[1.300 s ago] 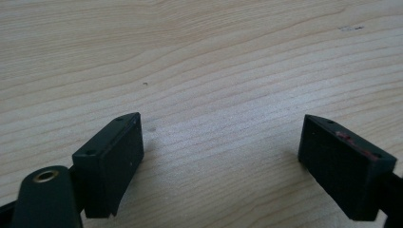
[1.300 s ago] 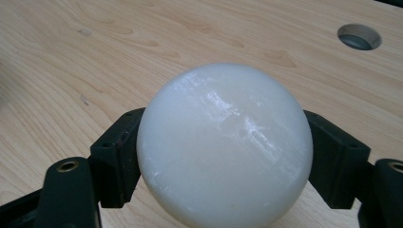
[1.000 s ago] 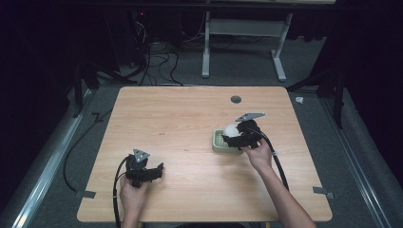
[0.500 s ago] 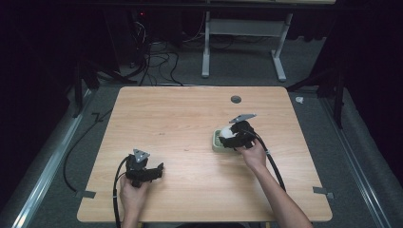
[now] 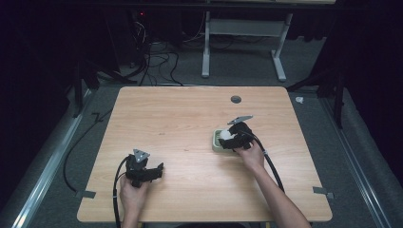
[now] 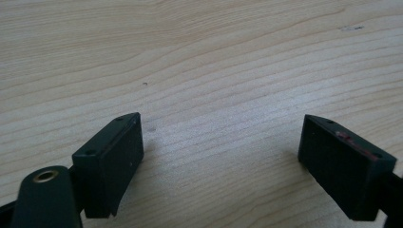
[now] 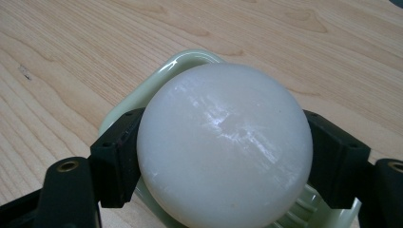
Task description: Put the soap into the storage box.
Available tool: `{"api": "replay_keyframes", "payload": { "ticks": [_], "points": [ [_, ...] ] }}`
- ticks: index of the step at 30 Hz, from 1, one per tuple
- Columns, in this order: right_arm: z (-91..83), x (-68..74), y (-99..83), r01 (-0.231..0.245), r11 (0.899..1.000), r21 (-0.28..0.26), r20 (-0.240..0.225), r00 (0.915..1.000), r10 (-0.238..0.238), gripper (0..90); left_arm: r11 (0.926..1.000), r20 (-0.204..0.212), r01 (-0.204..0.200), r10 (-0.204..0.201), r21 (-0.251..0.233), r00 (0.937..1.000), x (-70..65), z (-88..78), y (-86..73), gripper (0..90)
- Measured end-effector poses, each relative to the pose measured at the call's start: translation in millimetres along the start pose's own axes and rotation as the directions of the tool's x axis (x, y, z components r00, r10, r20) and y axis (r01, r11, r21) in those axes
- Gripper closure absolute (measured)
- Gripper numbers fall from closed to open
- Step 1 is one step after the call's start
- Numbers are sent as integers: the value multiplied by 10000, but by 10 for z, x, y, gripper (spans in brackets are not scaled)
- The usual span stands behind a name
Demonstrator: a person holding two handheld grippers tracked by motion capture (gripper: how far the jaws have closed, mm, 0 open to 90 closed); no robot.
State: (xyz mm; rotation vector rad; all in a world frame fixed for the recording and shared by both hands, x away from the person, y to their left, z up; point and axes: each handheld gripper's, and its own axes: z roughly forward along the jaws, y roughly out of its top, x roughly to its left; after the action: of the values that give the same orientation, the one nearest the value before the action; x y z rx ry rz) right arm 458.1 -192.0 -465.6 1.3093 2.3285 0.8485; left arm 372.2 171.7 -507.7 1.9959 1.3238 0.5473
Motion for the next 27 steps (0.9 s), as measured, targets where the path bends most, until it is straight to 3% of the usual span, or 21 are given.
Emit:
{"api": "replay_keyframes", "payload": {
  "ticks": [15, 19, 27],
  "points": [
    [57, -7, -13, 65, 9998, 178, -64, 10000, -64, 241, 10000, 4, -2, 2, 16, 10000, 0, -1, 1, 159],
    [-15, -28, 15, -42, 9996, -264, -184, 9998, 37, 220, 10000, 16, 6, -6, 12, 10000, 2, -2, 1, 159],
    [-107, -68, 18, -184, 9984, -542, -373, 9992, 164, 208, 10000, 4, 0, 0, 13, 10000, 0, -1, 1, 159]
  ]
}}
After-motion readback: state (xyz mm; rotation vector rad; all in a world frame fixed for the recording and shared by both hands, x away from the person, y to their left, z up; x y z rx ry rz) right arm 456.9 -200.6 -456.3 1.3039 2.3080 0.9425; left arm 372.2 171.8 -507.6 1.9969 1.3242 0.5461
